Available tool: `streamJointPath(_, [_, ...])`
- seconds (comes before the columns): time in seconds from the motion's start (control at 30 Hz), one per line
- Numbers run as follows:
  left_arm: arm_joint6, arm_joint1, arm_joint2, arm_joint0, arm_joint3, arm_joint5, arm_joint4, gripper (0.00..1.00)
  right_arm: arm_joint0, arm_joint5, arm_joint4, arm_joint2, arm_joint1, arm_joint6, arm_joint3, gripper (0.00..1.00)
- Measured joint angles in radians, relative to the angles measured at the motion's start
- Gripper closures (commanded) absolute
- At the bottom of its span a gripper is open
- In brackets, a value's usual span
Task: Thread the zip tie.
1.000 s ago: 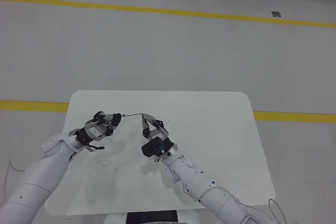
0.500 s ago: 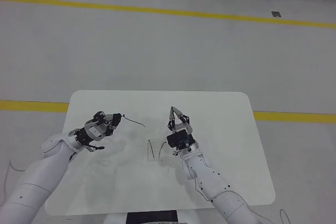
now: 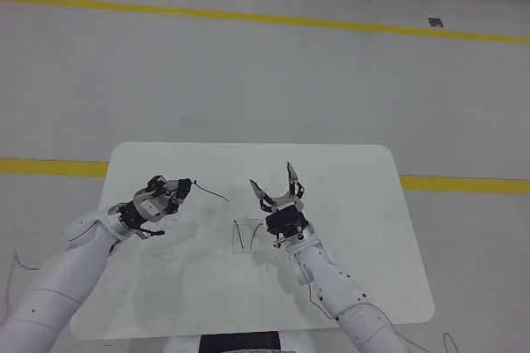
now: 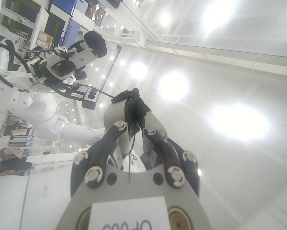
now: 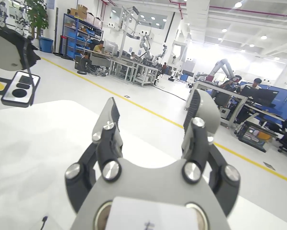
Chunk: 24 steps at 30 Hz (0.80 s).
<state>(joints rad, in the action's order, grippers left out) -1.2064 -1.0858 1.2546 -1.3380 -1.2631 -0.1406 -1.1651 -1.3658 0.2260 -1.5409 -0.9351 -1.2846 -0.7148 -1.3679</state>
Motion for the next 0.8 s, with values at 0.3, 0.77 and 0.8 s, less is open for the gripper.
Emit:
streamJointPath(0.3, [0.0, 0.0, 0.0, 0.0, 0.0, 0.0, 0.0, 1.0, -0.059, -0.293, 0.227, -0.185, 0.033, 0.008, -0.108, 0.0])
streamJointPath(0.77, [0.0, 0.0, 0.0, 0.0, 0.0, 0.0, 0.0, 1.0, -0.097, -0.433, 0.286, -0.254, 0.048, 0.093, -0.173, 0.0])
streamJointPath(0.8, [0.0, 0.0, 0.0, 0.0, 0.0, 0.0, 0.0, 1.0, -0.097, -0.433, 0.286, -0.254, 0.048, 0.093, -0.173, 0.0])
